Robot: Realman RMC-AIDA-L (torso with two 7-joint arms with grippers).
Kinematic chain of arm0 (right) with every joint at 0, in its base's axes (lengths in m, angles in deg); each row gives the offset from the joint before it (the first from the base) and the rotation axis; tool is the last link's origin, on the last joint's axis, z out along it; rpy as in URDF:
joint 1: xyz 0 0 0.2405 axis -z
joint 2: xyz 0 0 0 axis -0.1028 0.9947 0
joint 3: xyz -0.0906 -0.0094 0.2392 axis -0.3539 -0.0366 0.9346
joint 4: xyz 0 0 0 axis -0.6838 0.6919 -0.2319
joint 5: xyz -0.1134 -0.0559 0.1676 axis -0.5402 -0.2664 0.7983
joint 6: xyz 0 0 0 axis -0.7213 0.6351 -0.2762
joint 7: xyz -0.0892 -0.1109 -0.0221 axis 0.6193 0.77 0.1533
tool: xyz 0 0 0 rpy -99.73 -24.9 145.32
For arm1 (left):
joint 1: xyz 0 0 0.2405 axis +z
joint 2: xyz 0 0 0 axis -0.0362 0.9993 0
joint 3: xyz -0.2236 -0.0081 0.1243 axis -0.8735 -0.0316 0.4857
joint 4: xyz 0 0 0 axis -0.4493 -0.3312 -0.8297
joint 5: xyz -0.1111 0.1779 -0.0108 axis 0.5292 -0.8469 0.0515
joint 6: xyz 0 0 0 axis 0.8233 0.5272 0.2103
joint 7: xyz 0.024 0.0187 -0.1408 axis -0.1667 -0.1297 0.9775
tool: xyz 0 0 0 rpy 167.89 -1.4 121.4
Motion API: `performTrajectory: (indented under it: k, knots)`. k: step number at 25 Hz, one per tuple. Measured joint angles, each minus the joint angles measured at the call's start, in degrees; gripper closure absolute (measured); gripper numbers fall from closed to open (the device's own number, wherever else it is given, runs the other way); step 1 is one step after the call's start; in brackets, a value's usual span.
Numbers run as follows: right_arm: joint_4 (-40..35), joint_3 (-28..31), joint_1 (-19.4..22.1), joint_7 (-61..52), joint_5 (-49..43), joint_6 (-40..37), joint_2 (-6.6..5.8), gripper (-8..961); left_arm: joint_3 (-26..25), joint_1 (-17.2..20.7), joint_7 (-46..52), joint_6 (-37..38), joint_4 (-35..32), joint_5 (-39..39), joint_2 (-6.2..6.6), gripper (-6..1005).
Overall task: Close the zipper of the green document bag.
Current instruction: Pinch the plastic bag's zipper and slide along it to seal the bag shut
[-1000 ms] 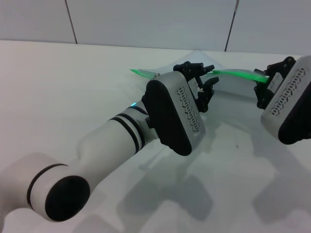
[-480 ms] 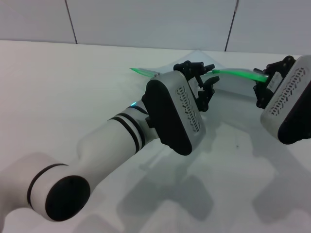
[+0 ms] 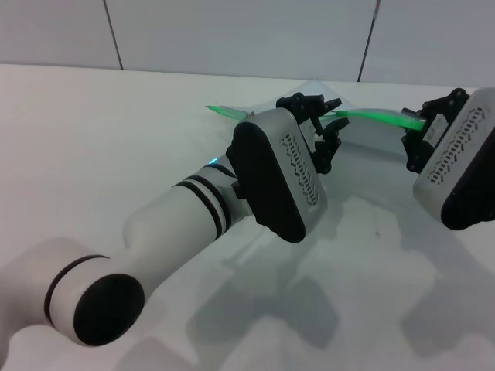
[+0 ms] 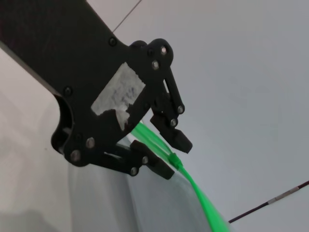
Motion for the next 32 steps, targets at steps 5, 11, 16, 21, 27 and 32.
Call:
performTrajectory:
  k: [5, 11, 16, 21, 27, 32]
  knots:
    - [-0.07, -0.01, 0.00, 0.10, 0.00, 0.00, 0.00, 794, 0.24, -0.49, 0.16, 0.08, -0.54, 0.00, 0.00, 732]
    - [-0.09, -0.04, 0.00, 0.14, 0.00, 0.00, 0.00, 791, 0.24, -0.87, 0.23, 0.14, -0.94, 0.00, -0.05, 709]
    - [-0.07, -0.10, 0.00, 0.16, 0.00, 0.00, 0.00, 789, 0.33, -1.01, 0.29, 0.43, -1.09, 0.00, -0.09, 689]
    - [-0.05, -0.15, 0.00, 0.25, 0.00, 0.00, 0.00, 787, 0.34, -1.04, 0.31, 0.73, -1.40, 0.00, -0.10, 688]
    - [-0.06, -0.18, -0.07, 0.27, 0.00, 0.00, 0.00, 784, 0.35, -1.17, 0.30, 0.92, -1.78, 0.00, -0.18, 689]
    - [-0.05, -0.25, -0.09, 0.33, 0.00, 0.00, 0.00, 782, 0.54, -1.34, 0.31, 1.02, -1.78, 0.00, -0.18, 705]
